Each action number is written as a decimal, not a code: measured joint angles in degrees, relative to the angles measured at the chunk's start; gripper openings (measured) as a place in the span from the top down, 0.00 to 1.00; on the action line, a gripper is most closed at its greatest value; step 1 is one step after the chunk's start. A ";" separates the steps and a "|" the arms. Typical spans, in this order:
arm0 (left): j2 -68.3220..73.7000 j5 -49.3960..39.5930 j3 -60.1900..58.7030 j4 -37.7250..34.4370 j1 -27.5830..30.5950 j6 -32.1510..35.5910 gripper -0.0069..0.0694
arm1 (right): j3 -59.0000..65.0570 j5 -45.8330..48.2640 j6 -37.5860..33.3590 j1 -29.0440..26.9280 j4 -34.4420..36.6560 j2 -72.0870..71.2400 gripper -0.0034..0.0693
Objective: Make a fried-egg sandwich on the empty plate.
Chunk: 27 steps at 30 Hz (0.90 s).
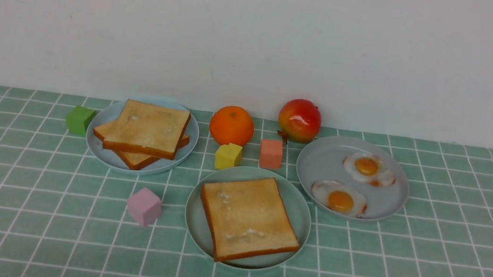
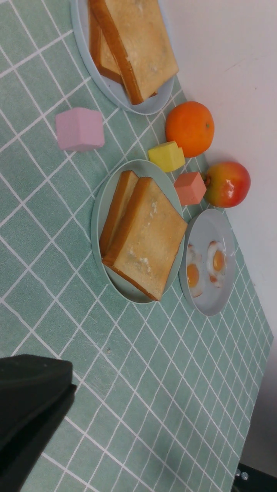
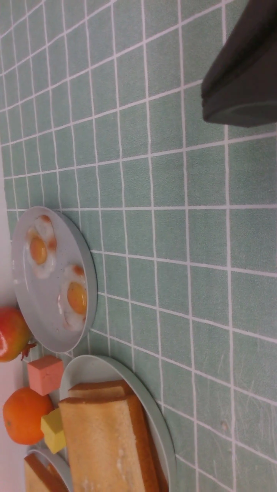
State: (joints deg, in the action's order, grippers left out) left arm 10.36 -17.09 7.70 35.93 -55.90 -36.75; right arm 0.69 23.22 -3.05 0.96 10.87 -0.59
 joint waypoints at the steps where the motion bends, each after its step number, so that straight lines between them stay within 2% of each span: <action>1: 0.00 0.00 0.00 0.00 0.00 0.00 0.92 | 0.00 0.00 0.05 0.00 0.00 0.00 0.95; 27: 0.00 0.05 -0.06 1.24 0.15 0.22 0.89 | 0.00 0.00 0.22 -0.25 0.05 0.00 0.92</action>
State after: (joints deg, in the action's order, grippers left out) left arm 10.36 -17.05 7.64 37.17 -55.74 -36.53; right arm 0.69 23.22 -2.83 0.72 10.91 -0.59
